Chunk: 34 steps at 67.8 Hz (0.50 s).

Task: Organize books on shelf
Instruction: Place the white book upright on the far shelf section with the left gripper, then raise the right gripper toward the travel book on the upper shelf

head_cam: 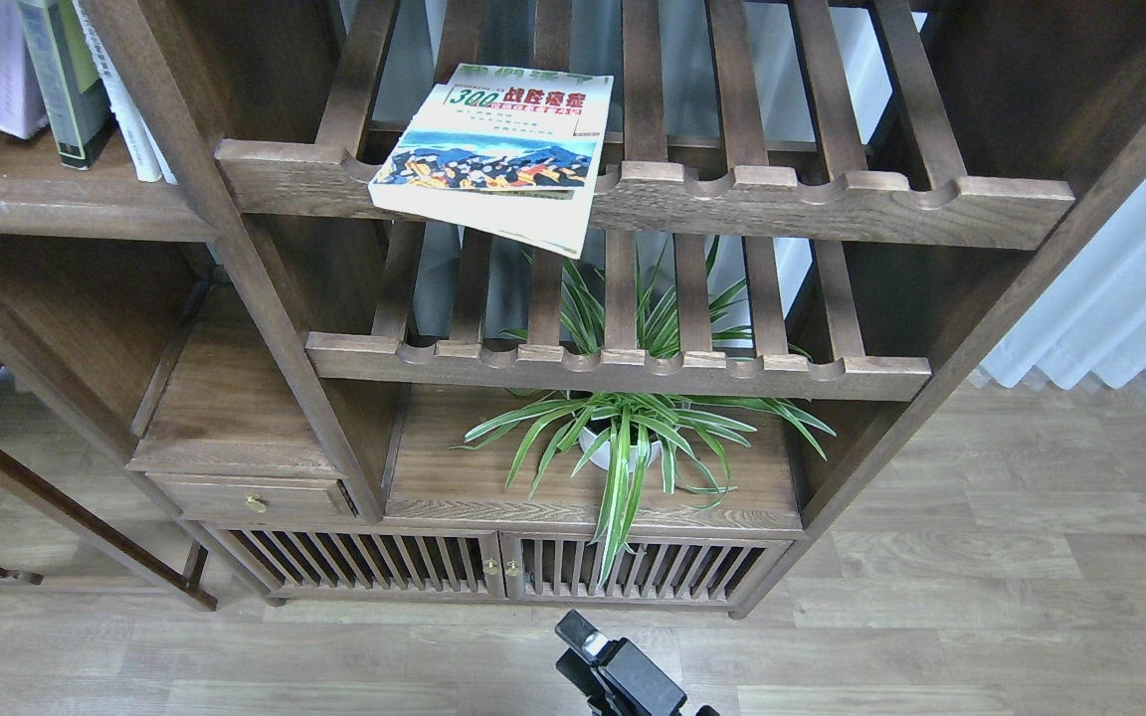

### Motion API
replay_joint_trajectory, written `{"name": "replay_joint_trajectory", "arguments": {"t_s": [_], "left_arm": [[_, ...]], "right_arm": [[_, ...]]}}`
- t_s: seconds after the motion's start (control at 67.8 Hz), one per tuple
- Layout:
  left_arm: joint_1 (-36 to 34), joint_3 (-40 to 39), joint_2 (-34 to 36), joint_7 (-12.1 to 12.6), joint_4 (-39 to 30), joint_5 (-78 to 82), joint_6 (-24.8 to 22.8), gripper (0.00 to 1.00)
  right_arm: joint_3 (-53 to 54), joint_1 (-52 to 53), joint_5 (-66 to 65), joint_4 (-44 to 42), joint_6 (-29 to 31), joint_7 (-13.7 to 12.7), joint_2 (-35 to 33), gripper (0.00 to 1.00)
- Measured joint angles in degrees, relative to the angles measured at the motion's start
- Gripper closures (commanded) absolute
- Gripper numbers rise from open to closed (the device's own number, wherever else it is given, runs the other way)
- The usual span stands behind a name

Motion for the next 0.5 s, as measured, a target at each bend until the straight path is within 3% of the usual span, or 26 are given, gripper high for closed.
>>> {"name": "replay_joint_trajectory", "arguments": {"t_s": [0.265, 0.501], "left_arm": [[12.6, -7.07, -0.2, -0.09, -10.5, -5.52, 0.0, 0.42], [25.31, -12.56, 0.02, 0.38, -19.65, -10.83, 0.0, 0.37]], "right_arm": [[1.86, 1.56, 0.9, 1.86, 0.0, 3.89, 0.87, 0.01], [2.04, 2.65, 0.91, 3.65, 0.0, 4.56, 1.44, 0.01]]}}
